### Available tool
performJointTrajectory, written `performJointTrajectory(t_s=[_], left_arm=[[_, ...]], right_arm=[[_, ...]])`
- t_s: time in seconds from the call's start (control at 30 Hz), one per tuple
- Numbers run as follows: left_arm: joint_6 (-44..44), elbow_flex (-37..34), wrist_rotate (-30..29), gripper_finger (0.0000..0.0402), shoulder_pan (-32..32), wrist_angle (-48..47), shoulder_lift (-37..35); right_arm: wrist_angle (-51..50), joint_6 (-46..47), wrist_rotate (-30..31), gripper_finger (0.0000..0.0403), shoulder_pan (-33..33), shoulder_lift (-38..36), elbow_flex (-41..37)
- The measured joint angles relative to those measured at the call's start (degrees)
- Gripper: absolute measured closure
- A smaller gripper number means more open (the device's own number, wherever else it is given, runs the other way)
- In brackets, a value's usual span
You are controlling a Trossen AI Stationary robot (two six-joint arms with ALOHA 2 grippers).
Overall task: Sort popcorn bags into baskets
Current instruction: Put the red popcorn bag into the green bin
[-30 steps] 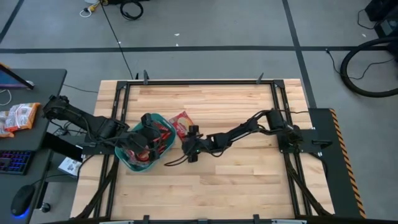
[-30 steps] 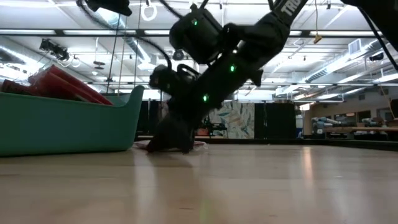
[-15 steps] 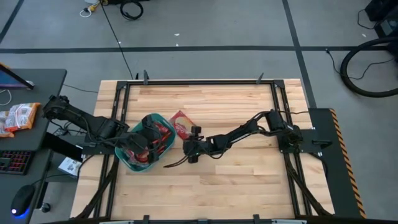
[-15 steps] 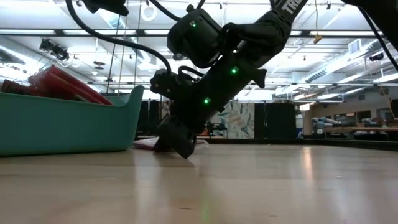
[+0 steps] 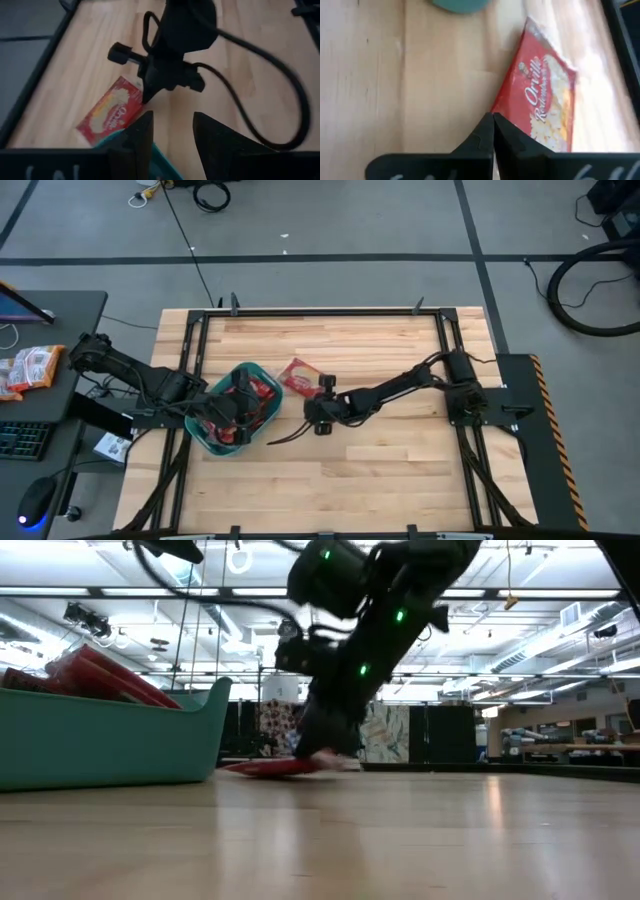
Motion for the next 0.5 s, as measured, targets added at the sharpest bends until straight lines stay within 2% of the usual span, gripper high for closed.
performJointTrajectory(t_s=[0.23,0.5], left_arm=[[7.49,0.00,-1.74,0.0251,-0.01,3.14,4.39],[12.61,0.00,-4.30,0.0178,0.08,3.20,10.53]], right_arm=[[-7.00,2.38,-0.22,0.0400,0.98,-5.71,0.09],[-11.14,4.77,-5.73,0.0401,1.66,-11.59,0.15]])
